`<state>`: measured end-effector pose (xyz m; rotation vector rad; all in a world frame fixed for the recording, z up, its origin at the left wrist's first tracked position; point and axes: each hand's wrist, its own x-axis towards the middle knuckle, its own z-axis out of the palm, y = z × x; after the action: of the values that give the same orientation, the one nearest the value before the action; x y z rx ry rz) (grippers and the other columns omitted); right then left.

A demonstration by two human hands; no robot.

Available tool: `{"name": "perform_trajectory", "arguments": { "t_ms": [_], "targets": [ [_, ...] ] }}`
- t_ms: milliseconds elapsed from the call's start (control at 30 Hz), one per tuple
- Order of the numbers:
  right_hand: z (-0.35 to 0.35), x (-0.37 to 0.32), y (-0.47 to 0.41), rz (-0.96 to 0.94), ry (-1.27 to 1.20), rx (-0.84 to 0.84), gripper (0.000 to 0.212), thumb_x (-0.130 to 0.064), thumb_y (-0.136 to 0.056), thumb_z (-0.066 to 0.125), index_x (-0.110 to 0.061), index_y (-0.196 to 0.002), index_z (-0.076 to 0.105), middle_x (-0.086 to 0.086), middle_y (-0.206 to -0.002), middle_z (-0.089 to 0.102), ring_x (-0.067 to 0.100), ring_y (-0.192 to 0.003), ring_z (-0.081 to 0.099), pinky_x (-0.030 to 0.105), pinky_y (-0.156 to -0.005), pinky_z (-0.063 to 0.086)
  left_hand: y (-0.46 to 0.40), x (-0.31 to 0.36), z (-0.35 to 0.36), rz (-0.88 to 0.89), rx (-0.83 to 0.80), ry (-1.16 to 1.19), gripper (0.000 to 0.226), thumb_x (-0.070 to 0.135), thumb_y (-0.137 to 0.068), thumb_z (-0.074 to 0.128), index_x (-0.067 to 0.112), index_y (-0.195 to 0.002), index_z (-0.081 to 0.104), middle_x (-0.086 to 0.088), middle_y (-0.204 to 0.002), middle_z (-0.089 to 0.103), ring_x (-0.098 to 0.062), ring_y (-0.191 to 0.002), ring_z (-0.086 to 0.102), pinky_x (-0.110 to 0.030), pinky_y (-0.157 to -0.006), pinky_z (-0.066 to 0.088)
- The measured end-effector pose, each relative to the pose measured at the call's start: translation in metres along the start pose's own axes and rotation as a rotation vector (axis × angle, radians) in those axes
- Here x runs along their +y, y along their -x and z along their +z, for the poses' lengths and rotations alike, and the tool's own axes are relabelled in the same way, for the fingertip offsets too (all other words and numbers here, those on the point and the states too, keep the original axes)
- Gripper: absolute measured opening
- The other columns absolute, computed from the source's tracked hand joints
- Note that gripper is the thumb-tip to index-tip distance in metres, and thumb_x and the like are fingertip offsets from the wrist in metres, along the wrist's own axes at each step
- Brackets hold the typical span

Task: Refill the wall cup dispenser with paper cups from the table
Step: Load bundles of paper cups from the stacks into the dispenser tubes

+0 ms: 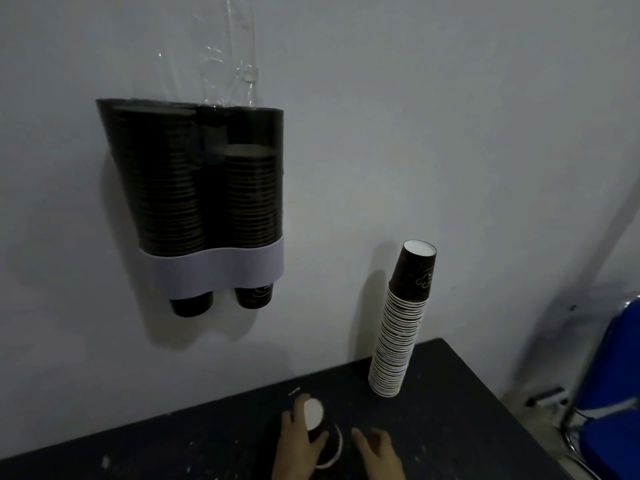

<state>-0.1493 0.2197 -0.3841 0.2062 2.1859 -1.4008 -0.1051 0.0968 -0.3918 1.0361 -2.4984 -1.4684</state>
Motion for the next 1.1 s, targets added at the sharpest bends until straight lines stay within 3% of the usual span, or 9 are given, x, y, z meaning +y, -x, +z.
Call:
{"name": "perform_trajectory", "arguments": {
  "t_ms": [100, 200, 267, 333, 433, 633, 733, 933, 1100],
  "targets": [
    [0.011, -0.005, 0.008, -0.024, -0.1, -0.027, 0.083, -0.037, -0.078, 0.07, -0.012, -0.143, 0.027, 0.015, -0.145, 0.043, 0.029, -0.131, 0.045, 0.032, -0.11, 0.032, 0.004, 0.009, -0.004, -0.193, -0.013, 0.61, 0.033, 0.014, -0.079, 0.067, 0.013, -0.106, 0.047, -0.022, -0.119, 0.056, -0.033, -0.098, 0.057, -0.042, -0.07, 0.053],
    [0.014, -0.024, 0.021, -0.158, -0.254, 0.0, 0.074, -0.03, -0.077, 0.072, -0.015, -0.14, 0.036, 0.014, -0.138, 0.05, 0.029, -0.125, 0.049, 0.035, -0.105, 0.037, 0.013, 0.029, -0.019, -0.328, -0.125, 1.002, 0.03, 0.015, -0.086, 0.058, 0.006, -0.111, 0.045, -0.015, -0.091, 0.058, -0.031, -0.077, 0.059, -0.03, -0.044, 0.053],
    [0.01, -0.045, 0.03, -0.288, -0.301, 0.039, 0.066, -0.027, -0.078, 0.072, -0.015, -0.135, 0.042, 0.011, -0.132, 0.054, 0.028, -0.121, 0.052, 0.036, -0.102, 0.04, 0.022, 0.046, -0.032, -0.292, -0.154, 1.074, 0.03, 0.019, -0.087, 0.056, 0.01, -0.114, 0.046, -0.013, -0.089, 0.059, -0.029, -0.075, 0.06, -0.029, -0.046, 0.054],
    [0.005, -0.072, 0.042, -0.436, -0.336, 0.045, 0.06, -0.023, -0.079, 0.071, -0.012, -0.131, 0.045, 0.011, -0.129, 0.055, 0.027, -0.119, 0.053, 0.039, -0.104, 0.043, 0.028, 0.061, -0.047, -0.198, -0.188, 1.049, 0.033, 0.03, -0.088, 0.053, 0.015, -0.117, 0.047, -0.013, -0.097, 0.063, -0.028, -0.081, 0.063, -0.034, -0.062, 0.052],
    [-0.01, -0.124, 0.066, -0.658, -0.359, 0.053, 0.059, -0.017, -0.079, 0.07, -0.012, -0.13, 0.042, 0.008, -0.124, 0.053, 0.027, -0.121, 0.051, 0.044, -0.106, 0.041, 0.033, 0.081, -0.075, -0.06, -0.145, 0.928, 0.04, 0.043, -0.091, 0.039, 0.016, -0.119, 0.047, -0.01, -0.102, 0.061, -0.023, -0.088, 0.06, -0.034, -0.071, 0.047],
    [-0.061, -0.278, 0.155, -1.122, -0.409, 0.117, 0.067, -0.033, -0.077, 0.07, -0.016, -0.133, 0.038, -0.004, -0.113, 0.051, 0.023, -0.119, 0.052, 0.048, -0.101, 0.046, 0.053, 0.082, -0.114, 0.18, 0.098, 0.633, 0.018, 0.035, -0.096, 0.031, 0.03, -0.088, 0.047, -0.005, -0.106, 0.054, -0.02, -0.101, 0.052, -0.032, -0.091, 0.038],
    [-0.069, -0.35, 0.195, -1.286, -0.322, 0.15, 0.072, -0.036, -0.076, 0.071, -0.012, -0.135, 0.036, 0.002, -0.122, 0.05, 0.023, -0.118, 0.052, 0.045, -0.099, 0.048, 0.059, 0.077, -0.122, 0.209, 0.125, 0.549, 0.013, 0.034, -0.096, 0.032, 0.029, -0.098, 0.044, -0.004, -0.114, 0.052, -0.02, -0.111, 0.049, -0.032, -0.099, 0.035],
    [-0.026, -0.43, 0.199, -1.287, 0.159, 0.194, 0.065, -0.038, -0.078, 0.066, -0.003, -0.127, 0.043, 0.016, -0.128, 0.05, 0.033, -0.116, 0.05, 0.035, -0.086, 0.044, 0.06, 0.073, -0.131, 0.223, 0.152, 0.474, 0.012, 0.032, -0.095, 0.037, 0.031, -0.085, 0.044, -0.003, -0.103, 0.054, -0.018, -0.097, 0.05, -0.024, -0.081, 0.033],
    [-0.002, -0.417, 0.178, -1.208, 0.578, 0.199, 0.065, -0.042, -0.084, 0.057, -0.002, -0.132, 0.037, 0.022, -0.133, 0.04, 0.038, -0.128, 0.034, 0.042, -0.1, 0.036, 0.056, 0.061, -0.138, 0.233, 0.216, 0.425, 0.008, 0.029, -0.095, 0.039, 0.022, -0.095, 0.045, -0.006, -0.101, 0.055, -0.019, -0.095, 0.052, -0.022, -0.079, 0.034]
  ]
}}
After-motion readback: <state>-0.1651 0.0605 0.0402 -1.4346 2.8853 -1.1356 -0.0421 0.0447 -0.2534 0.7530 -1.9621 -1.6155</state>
